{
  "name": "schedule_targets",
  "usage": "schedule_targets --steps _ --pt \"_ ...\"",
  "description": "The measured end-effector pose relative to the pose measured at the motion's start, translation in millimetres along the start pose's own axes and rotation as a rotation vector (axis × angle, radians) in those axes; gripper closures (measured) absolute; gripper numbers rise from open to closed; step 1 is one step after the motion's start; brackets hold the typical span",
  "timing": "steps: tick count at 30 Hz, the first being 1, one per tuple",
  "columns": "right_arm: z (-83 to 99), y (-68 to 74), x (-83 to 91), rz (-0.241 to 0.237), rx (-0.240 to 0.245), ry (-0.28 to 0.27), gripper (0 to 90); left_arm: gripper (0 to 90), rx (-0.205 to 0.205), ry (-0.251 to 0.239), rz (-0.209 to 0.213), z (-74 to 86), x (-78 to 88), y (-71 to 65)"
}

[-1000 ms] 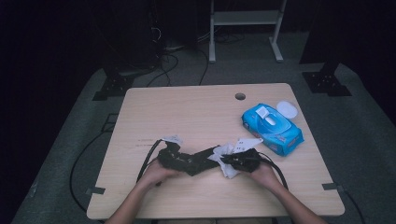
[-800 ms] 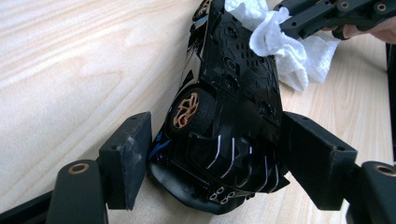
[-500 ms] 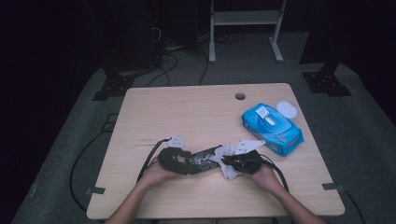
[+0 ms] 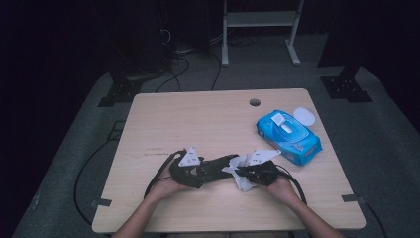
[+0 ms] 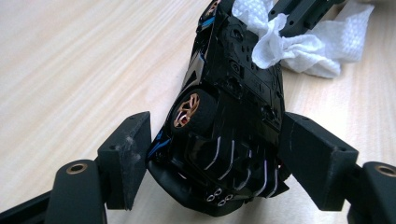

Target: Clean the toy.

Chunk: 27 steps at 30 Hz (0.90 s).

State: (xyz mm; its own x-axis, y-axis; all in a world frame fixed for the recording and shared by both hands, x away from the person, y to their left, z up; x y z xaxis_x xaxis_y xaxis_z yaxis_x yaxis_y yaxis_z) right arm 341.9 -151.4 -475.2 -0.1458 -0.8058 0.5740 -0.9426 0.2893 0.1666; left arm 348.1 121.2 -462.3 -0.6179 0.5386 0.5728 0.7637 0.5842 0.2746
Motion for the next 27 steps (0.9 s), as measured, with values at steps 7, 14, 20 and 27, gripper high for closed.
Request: schedule_targets --steps 7,14,20,27 --pt "0.0 -0.7 -2.1 0.013 -0.003 0.005 84.3 26.2 -0.067 -0.032 -0.058 -0.2 0.6 -4.6" --pt "-0.1 -1.5 -3.3 0.02 -0.005 0.009 84.4 26.4 -0.056 -0.048 -0.058 0.8 1.2 -3.3" --pt "0.6 -1.5 -3.3 0.018 -0.01 0.008 84.4 29.0 -0.001 -0.058 -0.032 3.2 1.5 1.3" --pt "4.4 -0.7 -7.2 0.018 -0.008 0.049 84.3 35.4 0.013 -0.014 -0.011 6.6 -2.0 2.3"
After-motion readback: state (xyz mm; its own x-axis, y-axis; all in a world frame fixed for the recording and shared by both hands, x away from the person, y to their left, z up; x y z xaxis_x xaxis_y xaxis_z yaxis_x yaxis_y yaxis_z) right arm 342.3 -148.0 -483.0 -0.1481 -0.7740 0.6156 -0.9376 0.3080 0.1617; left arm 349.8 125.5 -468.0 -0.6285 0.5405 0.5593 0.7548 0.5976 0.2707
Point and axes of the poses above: each handheld gripper's, and its own axes: x roughly backward along the jaws, z roughly out of its underside, y roughly to its left, the point moved 1 cm from there along -x, roughly forward along the jaws, and after that the axes turned 15 degrees about -z, right-handed, at the moved point
